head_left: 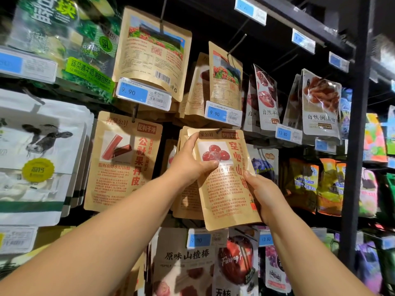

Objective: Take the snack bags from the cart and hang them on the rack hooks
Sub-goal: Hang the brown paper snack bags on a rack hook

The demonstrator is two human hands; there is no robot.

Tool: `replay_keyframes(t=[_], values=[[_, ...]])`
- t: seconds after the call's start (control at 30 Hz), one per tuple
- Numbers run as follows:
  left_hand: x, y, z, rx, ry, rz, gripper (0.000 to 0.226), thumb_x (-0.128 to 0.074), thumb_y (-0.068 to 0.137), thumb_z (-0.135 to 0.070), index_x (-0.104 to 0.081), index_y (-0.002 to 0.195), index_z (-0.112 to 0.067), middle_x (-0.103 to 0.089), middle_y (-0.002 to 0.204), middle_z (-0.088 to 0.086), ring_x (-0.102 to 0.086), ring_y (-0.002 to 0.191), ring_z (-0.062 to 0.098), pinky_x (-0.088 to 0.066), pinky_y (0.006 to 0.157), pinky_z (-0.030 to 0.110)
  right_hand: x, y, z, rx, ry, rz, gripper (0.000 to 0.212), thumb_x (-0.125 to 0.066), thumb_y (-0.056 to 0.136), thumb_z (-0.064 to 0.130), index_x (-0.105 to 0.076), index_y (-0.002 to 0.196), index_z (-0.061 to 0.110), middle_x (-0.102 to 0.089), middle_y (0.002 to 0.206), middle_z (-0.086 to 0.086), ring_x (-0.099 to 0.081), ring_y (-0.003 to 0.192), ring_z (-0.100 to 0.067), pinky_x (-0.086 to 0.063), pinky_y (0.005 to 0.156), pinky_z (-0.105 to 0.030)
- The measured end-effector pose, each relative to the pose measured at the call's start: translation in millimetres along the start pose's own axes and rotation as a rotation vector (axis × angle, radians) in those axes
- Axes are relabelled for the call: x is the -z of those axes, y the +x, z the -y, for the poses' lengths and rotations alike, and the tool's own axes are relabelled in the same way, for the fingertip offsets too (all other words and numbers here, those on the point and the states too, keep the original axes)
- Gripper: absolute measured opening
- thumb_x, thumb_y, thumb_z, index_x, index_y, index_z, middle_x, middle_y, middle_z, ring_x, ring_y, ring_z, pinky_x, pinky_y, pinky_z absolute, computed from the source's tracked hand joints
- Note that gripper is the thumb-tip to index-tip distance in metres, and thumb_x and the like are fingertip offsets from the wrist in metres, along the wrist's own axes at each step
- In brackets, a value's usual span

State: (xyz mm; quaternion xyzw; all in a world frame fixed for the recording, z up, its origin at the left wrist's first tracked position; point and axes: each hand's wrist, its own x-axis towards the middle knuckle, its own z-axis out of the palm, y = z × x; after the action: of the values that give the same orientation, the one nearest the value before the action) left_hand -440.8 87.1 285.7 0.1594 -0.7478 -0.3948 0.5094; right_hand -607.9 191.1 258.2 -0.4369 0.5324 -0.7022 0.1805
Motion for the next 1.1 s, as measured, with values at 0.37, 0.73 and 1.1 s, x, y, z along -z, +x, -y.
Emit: replay_keyframes(t=[0.37, 0.73, 1.1], values=[[-0.4, -8.2, 19.8, 0.082, 0.055, -0.010, 0.093, -0.074, 0.082, -0.016, -0.014, 0.151, -0.037, -0.055, 0.132, -0.005, -0.059, 0.106, 0.011, -0.051, 0.075, 0.022, -25.2, 30.0, -24.8, -0.107, -0.066, -0.047, 0.029, -0.053, 0.099, 0.034, -0.064, 0.110, 0.010, -0.073, 0.100, -0.013, -0.071, 0.091, -0.032, -0.055, 0.088, -0.052], [-0.1, -25.6, 27.8, 0.065, 0.267, -0.147, 0.085, -0.074, 0.081, -0.029, -0.024, 0.148, -0.035, -0.018, 0.156, -0.003, -0.031, 0.138, 0.020, -0.036, 0.107, 0.039, -23.7, 27.3, -48.6, -0.009, -0.237, -0.129, 0.033, -0.051, 0.096, 0.045, -0.062, 0.113, 0.019, -0.070, 0.103, 0.002, -0.066, 0.096, -0.019, -0.053, 0.081, -0.038], [-123.7, -139.1, 67.5, -0.192, 0.093, 0.069, 0.048, -0.073, 0.078, -0.030, -0.039, 0.111, -0.032, -0.041, 0.103, -0.020, -0.040, 0.110, 0.012, -0.032, 0.096, 0.025, 74.3, -94.3, -110.3, 0.020, -0.432, -0.357, 0.007, -0.056, 0.096, 0.040, -0.053, 0.101, 0.036, -0.061, 0.102, 0.005, -0.063, 0.098, -0.022, -0.049, 0.086, -0.041]])
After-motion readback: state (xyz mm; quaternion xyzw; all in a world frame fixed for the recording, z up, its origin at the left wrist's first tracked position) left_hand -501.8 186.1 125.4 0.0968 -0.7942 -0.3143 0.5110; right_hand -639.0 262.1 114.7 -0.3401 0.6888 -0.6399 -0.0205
